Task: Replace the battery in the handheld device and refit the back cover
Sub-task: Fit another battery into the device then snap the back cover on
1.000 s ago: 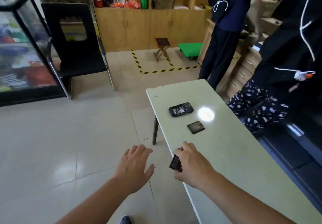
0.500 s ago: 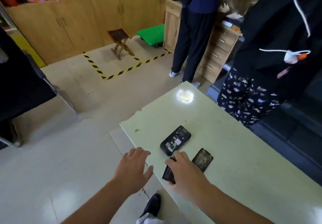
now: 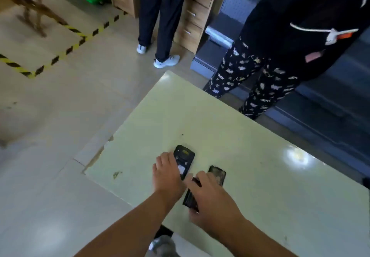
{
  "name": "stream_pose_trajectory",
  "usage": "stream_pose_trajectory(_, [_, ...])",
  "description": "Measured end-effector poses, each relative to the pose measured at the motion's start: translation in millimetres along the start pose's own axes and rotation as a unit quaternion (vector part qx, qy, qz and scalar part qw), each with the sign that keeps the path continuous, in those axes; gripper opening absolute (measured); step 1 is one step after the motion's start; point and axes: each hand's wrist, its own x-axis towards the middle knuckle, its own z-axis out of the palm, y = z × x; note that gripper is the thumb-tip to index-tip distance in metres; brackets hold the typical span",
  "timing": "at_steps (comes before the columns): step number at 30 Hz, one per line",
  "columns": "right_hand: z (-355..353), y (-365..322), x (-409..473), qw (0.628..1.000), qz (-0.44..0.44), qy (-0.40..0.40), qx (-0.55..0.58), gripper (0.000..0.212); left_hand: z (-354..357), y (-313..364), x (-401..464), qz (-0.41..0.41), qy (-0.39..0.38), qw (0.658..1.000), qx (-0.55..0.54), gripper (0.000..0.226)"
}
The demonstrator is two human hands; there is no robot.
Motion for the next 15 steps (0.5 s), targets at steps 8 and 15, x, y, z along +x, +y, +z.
stream_pose_trajectory(8, [-6.6,4.7,6.9,0.998,0.047,0.005,0.042,0.054,6.1,0.8,18.4,-0.024,-0.042,0.998,-0.038,0.086])
stream_pose_trajectory(15, [-29.6,10.4,-8.8,0.995,0.041,0.052,0.068,0.047,-27.4,-16.9,12.6,-0.040,-0.201,0.887,-0.413,0.070])
